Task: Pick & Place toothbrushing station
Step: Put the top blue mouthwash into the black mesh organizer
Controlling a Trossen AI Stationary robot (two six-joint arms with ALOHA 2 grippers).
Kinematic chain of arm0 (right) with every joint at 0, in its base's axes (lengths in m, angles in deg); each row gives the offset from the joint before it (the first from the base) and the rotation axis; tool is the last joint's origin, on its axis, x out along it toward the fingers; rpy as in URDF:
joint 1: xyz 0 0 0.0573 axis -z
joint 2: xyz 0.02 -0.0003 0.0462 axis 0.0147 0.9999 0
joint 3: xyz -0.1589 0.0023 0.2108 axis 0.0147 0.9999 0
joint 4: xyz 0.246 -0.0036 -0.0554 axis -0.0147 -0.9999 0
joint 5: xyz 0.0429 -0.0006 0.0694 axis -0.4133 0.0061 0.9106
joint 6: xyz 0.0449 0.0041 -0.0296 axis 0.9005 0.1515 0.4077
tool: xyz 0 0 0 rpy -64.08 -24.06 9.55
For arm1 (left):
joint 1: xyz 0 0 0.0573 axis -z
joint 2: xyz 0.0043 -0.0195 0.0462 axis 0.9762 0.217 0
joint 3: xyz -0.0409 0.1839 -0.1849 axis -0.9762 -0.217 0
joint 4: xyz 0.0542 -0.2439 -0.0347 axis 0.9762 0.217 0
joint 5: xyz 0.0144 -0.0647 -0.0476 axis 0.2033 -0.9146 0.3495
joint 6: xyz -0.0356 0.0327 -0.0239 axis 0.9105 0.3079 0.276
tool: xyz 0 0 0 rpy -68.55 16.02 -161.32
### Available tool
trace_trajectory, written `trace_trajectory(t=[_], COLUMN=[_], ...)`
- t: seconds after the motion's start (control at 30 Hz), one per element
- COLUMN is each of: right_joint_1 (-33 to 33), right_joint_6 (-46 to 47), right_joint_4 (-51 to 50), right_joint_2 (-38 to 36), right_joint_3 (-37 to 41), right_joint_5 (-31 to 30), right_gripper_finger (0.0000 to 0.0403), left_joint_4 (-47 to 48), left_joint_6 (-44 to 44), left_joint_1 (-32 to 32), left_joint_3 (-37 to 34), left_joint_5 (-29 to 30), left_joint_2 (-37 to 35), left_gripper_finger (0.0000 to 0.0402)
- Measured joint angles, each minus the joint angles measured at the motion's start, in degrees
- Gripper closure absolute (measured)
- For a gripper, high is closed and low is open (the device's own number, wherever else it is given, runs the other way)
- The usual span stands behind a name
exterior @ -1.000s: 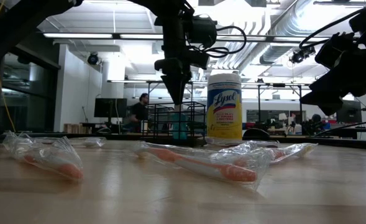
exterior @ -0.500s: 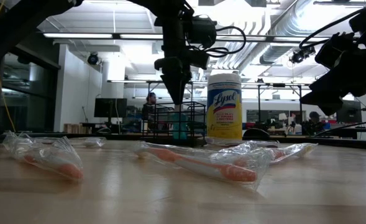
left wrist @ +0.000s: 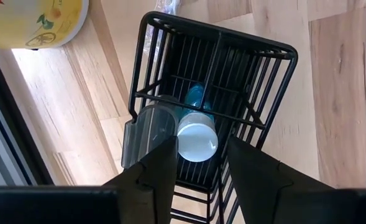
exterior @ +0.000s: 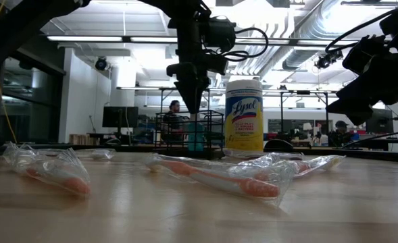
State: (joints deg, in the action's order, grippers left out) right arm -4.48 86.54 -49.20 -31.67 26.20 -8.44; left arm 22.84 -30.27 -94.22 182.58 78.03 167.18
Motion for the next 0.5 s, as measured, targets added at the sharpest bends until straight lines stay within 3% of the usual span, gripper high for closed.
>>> trace_trajectory(t=[0.5], right_joint_1=[0.01], right_joint_6=[0.02], right_joint_4=[0.00], right_joint_2=[0.00], right_joint_3=[0.00], right_joint_5=[0.00], right_gripper_finger=[0.0227], left_joint_4=[-0.63], left_joint_6=[-1.44], left_joint_1=[0.00], left_joint_3=[-0.15], left_joint_5=[0.94], left_joint_2=[0.24], left_gripper_finger=[0.0265])
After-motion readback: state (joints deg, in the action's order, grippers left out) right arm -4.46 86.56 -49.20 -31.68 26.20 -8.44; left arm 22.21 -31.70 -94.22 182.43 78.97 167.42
